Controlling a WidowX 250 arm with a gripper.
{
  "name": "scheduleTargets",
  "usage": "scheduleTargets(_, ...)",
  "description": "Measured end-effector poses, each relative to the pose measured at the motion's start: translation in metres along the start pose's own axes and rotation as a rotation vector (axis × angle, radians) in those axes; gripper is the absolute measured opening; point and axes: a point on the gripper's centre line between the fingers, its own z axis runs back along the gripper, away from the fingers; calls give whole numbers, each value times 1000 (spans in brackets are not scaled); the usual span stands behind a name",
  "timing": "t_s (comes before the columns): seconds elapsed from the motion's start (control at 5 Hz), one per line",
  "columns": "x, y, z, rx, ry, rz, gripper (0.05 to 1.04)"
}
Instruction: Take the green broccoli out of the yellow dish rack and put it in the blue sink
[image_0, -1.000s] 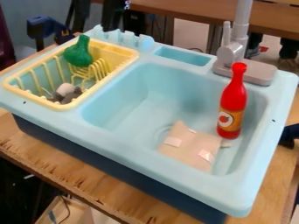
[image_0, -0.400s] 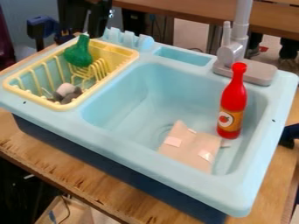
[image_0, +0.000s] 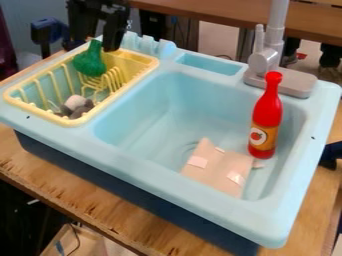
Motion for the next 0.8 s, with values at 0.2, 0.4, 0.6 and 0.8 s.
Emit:
scheduleTargets(0.2, 1, 0, -3, -2, 4, 13, 1000)
scheduleTargets(0.4, 3, -1, -9, -7, 22, 24, 948)
scheduleTargets(0.6, 5, -2, -10, -15, 14, 31, 667)
scheduleTargets(0.8, 5, -4, -10, -29, 16, 41, 414)
